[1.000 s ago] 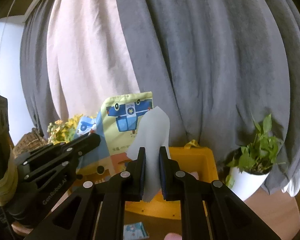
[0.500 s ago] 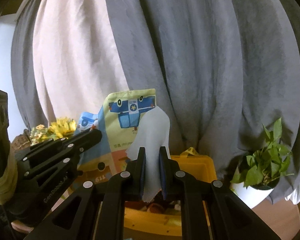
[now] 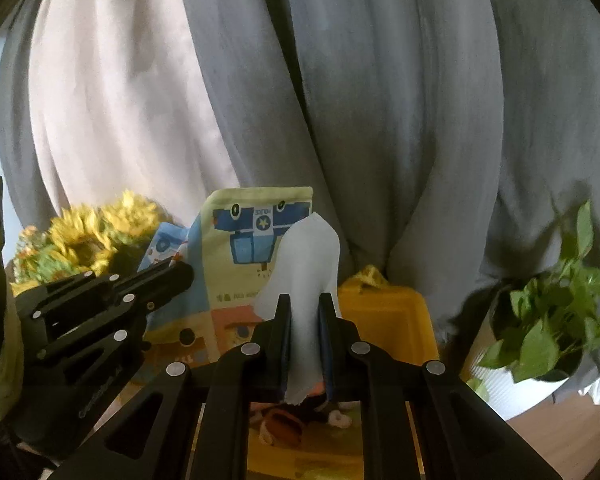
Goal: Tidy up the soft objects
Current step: 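Lift the pouch and white cloth and carry both over the orange crate, then open both tools to drop the pouch and cloth into the crate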
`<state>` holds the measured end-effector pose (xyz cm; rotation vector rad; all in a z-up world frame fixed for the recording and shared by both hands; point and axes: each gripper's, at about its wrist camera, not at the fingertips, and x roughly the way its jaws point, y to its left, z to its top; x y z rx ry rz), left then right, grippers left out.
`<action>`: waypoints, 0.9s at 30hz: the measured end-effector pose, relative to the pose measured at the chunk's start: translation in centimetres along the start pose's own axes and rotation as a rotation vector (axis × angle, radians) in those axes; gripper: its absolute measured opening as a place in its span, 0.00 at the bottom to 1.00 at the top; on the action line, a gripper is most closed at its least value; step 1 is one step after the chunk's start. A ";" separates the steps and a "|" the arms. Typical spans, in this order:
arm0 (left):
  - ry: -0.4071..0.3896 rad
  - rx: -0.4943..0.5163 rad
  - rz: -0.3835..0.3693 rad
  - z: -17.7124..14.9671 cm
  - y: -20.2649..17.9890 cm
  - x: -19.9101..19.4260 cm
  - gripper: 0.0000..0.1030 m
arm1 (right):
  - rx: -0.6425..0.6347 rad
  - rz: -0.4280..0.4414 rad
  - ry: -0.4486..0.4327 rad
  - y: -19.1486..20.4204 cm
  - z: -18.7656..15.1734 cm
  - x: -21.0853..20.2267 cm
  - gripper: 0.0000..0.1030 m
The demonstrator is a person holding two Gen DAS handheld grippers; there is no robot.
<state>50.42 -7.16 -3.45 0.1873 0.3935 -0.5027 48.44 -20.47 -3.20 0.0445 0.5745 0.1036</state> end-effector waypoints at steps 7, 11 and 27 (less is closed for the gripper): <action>0.120 0.025 -0.056 -1.8 -0.7 2.1 0.04 | 0.007 -0.001 0.102 -0.9 -1.7 2.3 0.13; 0.212 0.015 -0.106 -2.7 -0.8 3.4 0.04 | 0.024 0.008 0.145 -1.4 -2.4 3.1 0.13; 0.416 -0.085 -0.144 -3.5 0.8 9.4 0.05 | 0.115 0.024 0.288 -2.3 -3.8 7.3 0.14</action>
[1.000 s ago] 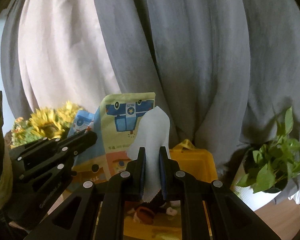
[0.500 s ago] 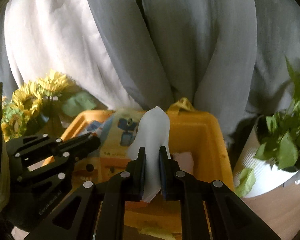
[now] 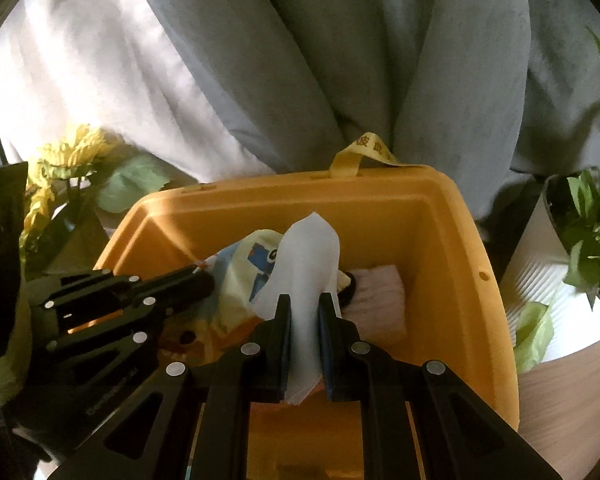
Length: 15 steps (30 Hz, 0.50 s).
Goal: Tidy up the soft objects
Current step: 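Open both tools to drop the pouch and cloth into the crate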
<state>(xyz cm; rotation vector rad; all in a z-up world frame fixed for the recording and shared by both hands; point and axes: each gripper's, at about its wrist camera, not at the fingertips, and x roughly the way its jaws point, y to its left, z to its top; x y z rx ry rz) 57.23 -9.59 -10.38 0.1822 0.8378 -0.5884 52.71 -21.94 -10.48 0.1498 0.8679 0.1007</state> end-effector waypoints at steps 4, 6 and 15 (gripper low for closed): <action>0.030 -0.009 -0.014 0.2 0.2 0.4 0.08 | 0.000 -0.006 0.004 0.1 -0.1 0.2 0.14; 0.026 -0.023 -0.019 0.2 0.2 0.3 0.17 | 0.003 -0.008 0.009 0.1 0.0 0.4 0.14; -0.039 -0.047 0.026 0.7 0.1 -1.4 0.54 | 0.023 -0.019 0.015 -0.2 -0.2 0.6 0.15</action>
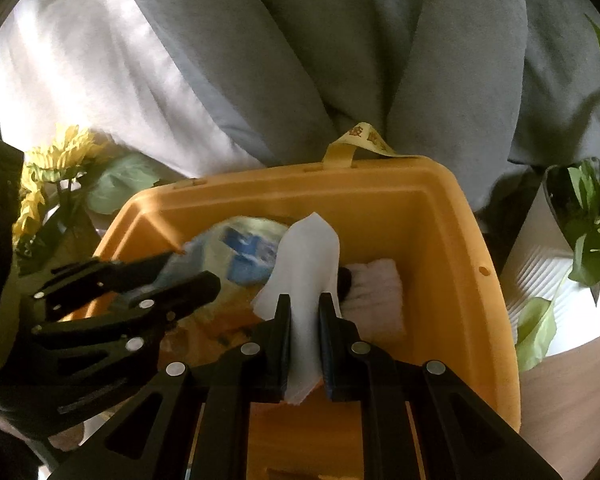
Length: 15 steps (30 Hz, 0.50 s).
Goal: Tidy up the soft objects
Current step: 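Open both tools to drop the pouch and cloth into the crate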
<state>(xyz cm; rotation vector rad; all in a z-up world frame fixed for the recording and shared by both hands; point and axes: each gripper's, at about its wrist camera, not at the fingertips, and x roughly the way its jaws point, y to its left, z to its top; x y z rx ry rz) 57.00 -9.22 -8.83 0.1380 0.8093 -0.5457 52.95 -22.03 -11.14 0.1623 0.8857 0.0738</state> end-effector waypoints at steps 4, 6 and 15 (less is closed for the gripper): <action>-0.028 0.013 0.050 0.2 0.3 -1.2 0.64 | 0.021 -0.028 -0.006 -0.5 0.1 -0.2 0.46; -0.037 0.026 0.074 0.2 0.2 -1.5 0.66 | 0.018 -0.040 -0.012 -0.5 0.1 -0.4 0.48; -0.109 0.014 0.172 0.4 0.4 -4.2 0.73 | 0.042 -0.068 -0.043 -0.5 0.2 -1.8 0.52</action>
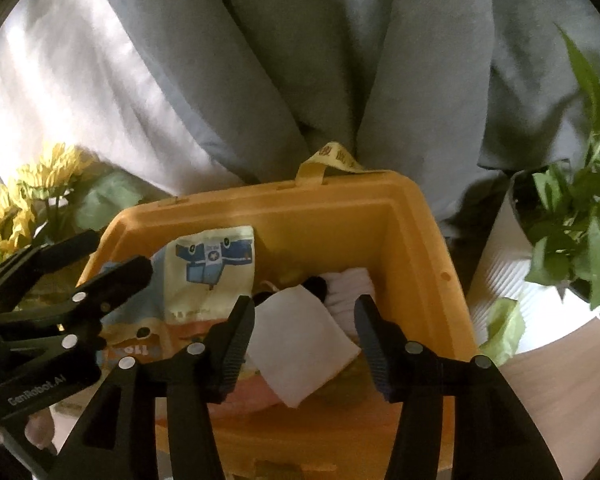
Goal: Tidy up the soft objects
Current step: 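Open both tools to drop the pouch and cloth into the crate, then withdraw both tools from the crate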
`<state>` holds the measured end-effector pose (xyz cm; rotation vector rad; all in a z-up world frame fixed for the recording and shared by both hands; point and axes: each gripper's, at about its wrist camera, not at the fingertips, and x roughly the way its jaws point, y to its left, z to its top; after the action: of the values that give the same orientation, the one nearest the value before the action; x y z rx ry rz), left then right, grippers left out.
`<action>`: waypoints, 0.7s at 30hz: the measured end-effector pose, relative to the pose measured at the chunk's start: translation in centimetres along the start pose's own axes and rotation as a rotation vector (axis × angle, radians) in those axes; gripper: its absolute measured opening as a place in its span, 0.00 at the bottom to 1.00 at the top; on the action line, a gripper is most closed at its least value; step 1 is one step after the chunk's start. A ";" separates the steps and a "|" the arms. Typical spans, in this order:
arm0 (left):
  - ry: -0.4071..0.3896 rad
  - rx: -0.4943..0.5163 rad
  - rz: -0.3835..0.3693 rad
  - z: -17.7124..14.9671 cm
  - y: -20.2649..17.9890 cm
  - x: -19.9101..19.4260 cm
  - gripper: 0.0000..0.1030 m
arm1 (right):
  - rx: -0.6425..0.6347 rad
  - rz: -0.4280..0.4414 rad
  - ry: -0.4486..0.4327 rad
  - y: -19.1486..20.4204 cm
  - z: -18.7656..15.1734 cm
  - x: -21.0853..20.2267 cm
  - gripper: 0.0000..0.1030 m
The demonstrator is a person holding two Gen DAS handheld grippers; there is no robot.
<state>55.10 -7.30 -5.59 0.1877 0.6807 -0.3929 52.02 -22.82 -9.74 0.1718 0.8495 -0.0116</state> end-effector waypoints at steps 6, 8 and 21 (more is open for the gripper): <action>-0.072 -0.002 0.079 -0.4 0.1 -3.6 0.78 | -0.002 0.022 -0.043 0.5 0.2 -2.2 0.52; -0.089 -0.005 0.098 -0.9 0.1 -4.9 0.79 | -0.007 0.032 -0.058 0.9 -0.1 -3.0 0.52; -0.179 -0.017 0.185 -5.2 -0.6 -11.4 0.80 | -0.055 0.070 -0.133 2.3 -3.0 -7.8 0.52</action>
<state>43.80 -3.02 -2.25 0.1955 0.4851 -0.2229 44.82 -20.55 -5.48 0.1471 0.7103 0.0656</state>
